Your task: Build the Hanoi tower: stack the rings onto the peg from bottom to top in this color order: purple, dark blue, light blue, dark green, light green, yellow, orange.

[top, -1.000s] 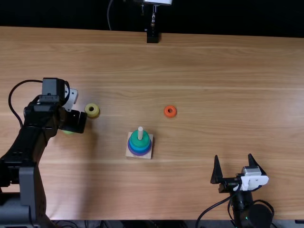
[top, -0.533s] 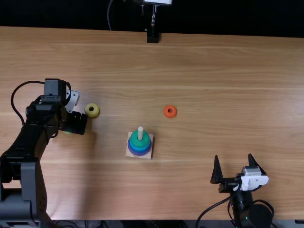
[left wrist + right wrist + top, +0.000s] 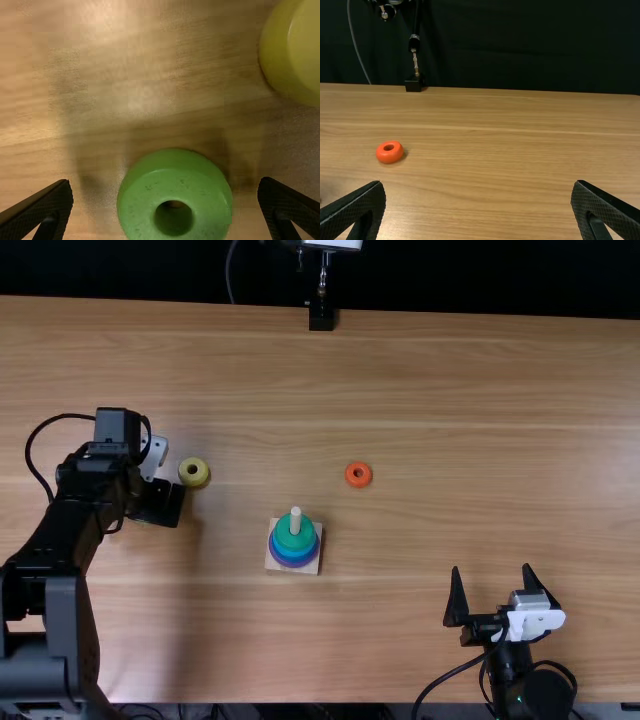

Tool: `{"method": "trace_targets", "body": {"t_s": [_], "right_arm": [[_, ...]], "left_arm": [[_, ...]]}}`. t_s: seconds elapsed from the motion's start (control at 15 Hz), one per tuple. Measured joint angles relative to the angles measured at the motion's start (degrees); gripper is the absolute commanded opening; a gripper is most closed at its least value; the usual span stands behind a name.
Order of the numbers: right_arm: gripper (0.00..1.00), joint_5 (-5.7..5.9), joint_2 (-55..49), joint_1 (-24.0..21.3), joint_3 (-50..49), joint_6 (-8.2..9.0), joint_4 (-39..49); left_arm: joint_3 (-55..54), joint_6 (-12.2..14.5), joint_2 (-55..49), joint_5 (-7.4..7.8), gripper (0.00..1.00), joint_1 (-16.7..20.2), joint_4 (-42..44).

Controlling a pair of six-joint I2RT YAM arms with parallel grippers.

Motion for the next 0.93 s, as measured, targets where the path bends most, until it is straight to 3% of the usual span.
{"method": "trace_targets", "body": {"t_s": [0.27, 0.33, 0.4, 0.47, 0.93], "right_arm": [[1.0, 0.0, 0.0, 0.02, -0.02, 0.0, -0.02], [1.0, 0.0, 0.0, 0.0, 0.0, 0.0, 0.0], [1.0, 0.0, 0.0, 0.0, -0.02, -0.02, -0.02], [1.0, 0.02, 0.0, 0.02, 0.0, 0.0, 0.02], [1.0, 0.02, 0.0, 0.0, -0.02, 0.0, -0.02]], "left_arm": [[0.02, -0.04, 0.0, 0.24, 1.0, 0.52, -1.01], [0.02, -0.02, 0.0, 0.24, 0.77, 0.52, -1.01], [0.02, -0.02, 0.0, 0.28, 0.26, 0.5, -1.01], [0.02, -0.04, 0.0, 0.26, 0.0, 0.5, -0.87], [0.11, 0.04, -0.07, 0.42, 0.0, 0.46, -3.5]]}}
